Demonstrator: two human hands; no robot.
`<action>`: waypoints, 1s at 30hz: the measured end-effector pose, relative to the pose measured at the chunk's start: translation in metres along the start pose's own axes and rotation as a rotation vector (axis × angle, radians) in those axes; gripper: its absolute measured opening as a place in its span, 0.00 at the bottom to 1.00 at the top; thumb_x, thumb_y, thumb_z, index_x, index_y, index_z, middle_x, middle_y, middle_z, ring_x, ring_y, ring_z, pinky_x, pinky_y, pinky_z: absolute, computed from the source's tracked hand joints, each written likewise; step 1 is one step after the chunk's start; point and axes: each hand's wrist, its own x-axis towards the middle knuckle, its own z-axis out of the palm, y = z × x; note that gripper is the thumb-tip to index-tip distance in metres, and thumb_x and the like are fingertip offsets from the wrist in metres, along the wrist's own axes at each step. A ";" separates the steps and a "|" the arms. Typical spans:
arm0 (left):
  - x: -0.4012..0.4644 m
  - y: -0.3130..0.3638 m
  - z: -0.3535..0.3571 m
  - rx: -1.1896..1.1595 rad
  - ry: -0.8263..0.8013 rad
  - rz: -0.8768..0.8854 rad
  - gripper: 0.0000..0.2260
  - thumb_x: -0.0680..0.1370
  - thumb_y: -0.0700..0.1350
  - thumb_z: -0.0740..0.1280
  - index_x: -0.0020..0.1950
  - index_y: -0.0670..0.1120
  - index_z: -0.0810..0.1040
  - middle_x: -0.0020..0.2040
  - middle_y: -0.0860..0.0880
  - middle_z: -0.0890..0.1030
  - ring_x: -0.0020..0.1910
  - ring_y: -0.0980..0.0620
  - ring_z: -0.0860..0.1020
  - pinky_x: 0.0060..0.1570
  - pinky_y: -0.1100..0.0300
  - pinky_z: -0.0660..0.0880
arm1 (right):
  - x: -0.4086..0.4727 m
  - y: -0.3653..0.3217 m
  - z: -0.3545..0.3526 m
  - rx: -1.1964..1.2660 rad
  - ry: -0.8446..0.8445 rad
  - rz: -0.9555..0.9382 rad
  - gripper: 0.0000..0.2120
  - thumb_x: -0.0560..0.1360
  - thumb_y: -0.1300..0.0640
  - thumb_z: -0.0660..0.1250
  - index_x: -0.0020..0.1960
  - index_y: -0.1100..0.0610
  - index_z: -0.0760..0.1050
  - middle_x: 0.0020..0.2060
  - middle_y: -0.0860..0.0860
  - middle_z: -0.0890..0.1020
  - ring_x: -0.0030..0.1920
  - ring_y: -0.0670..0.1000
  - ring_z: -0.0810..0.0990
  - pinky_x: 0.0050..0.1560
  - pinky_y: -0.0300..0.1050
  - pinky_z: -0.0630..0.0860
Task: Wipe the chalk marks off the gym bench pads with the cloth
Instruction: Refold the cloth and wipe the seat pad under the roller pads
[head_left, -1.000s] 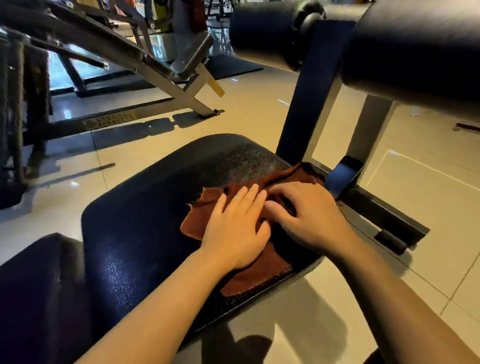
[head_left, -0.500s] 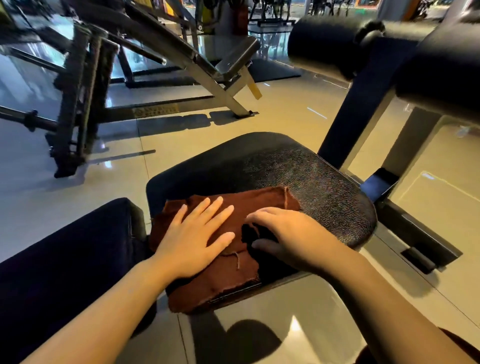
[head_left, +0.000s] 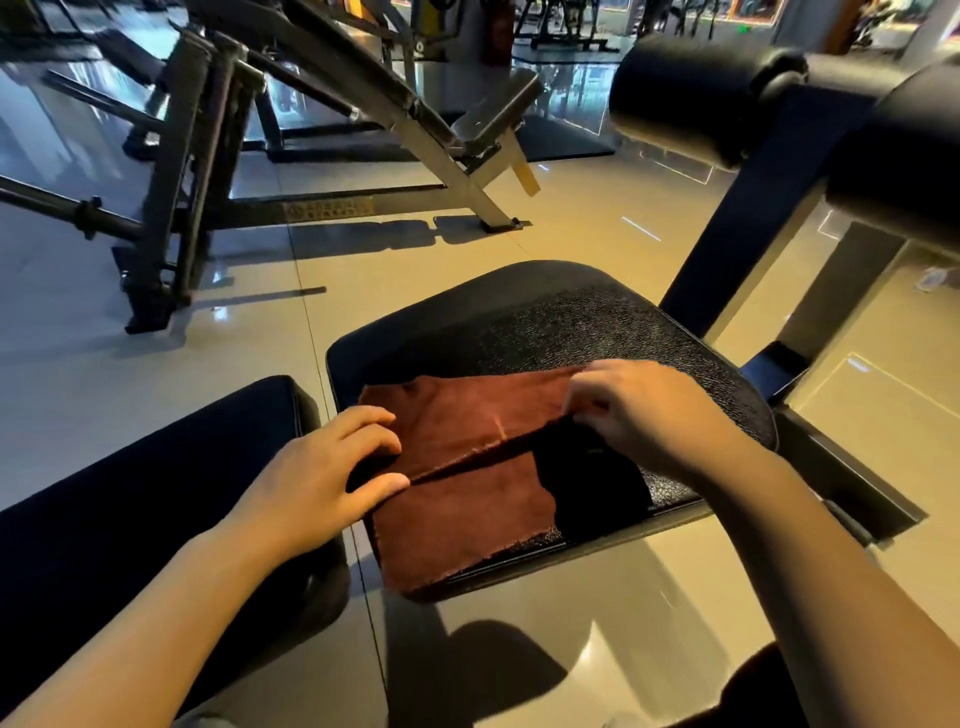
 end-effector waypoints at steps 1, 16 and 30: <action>-0.002 0.000 -0.001 0.058 0.038 0.070 0.26 0.72 0.68 0.55 0.58 0.53 0.80 0.63 0.56 0.76 0.55 0.57 0.78 0.50 0.60 0.76 | 0.000 0.000 -0.003 -0.004 0.060 0.017 0.07 0.78 0.50 0.64 0.53 0.47 0.79 0.49 0.46 0.79 0.53 0.52 0.78 0.46 0.52 0.77; -0.020 0.059 -0.028 0.049 -0.082 0.163 0.23 0.74 0.67 0.47 0.53 0.62 0.77 0.46 0.64 0.78 0.47 0.65 0.76 0.47 0.65 0.75 | -0.041 0.022 -0.034 -0.061 -0.221 0.223 0.09 0.77 0.57 0.63 0.52 0.45 0.77 0.53 0.44 0.77 0.55 0.47 0.74 0.53 0.47 0.75; 0.030 0.003 -0.012 -0.201 0.090 -0.354 0.09 0.75 0.49 0.71 0.39 0.59 0.74 0.45 0.59 0.74 0.49 0.54 0.75 0.48 0.59 0.70 | 0.048 0.023 0.010 0.150 -0.042 0.499 0.09 0.74 0.58 0.69 0.40 0.47 0.74 0.52 0.51 0.79 0.50 0.54 0.75 0.45 0.46 0.72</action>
